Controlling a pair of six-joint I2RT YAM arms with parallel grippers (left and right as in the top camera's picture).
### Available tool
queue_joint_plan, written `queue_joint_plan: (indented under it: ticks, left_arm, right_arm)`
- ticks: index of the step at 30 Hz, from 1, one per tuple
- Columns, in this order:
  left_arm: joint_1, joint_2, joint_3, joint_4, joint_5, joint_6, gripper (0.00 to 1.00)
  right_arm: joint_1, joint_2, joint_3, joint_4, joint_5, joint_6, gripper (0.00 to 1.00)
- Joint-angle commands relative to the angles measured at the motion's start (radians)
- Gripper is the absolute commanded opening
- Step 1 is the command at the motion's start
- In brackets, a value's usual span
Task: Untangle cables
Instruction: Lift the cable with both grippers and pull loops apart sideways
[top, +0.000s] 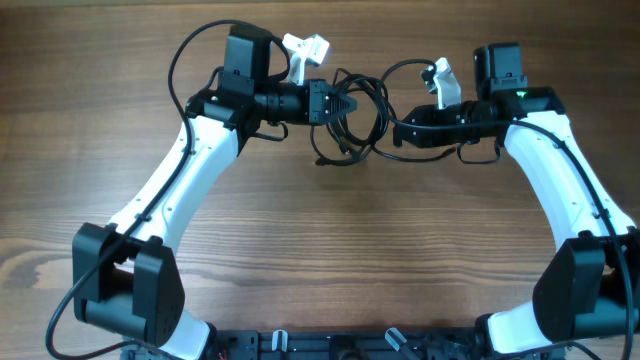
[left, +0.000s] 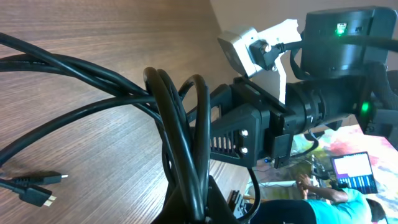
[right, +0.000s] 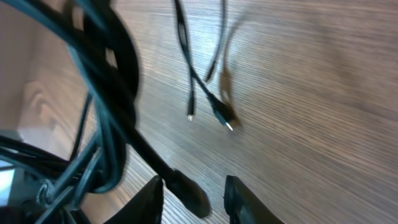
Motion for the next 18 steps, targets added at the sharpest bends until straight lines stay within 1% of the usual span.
queue_joint_plan:
  ticks: [1,3,5,6,10,18]
  left_arm:
    - [0.002,-0.006,0.005,0.026,0.059,-0.026,0.04]
    - [0.002,-0.006,0.005,0.037,0.059,-0.031,0.04]
    - [0.002,-0.006,0.005,0.04,0.059,-0.031,0.04]
    - [0.002,-0.006,0.005,0.04,0.059,-0.031,0.04]
    - [0.002,-0.006,0.005,0.039,0.059,-0.03,0.04]
    - [0.002,-0.006,0.005,0.039,0.058,-0.03,0.04]
  right_arm:
    - [0.002,0.008,0.004,0.014,-0.13,-0.014,0.2]
    - [0.002,0.008,0.004,0.016,-0.155,-0.014,0.13]
    - [0.002,0.008,0.004,0.019,-0.156,-0.014,0.09]
    - [0.002,0.008,0.004,0.021,-0.156,-0.014,0.05]
    - [0.001,-0.01,0.011,0.04,-0.156,-0.01,0.04]
    - [-0.026,-0.195,0.061,0.064,-0.156,0.038,0.04]
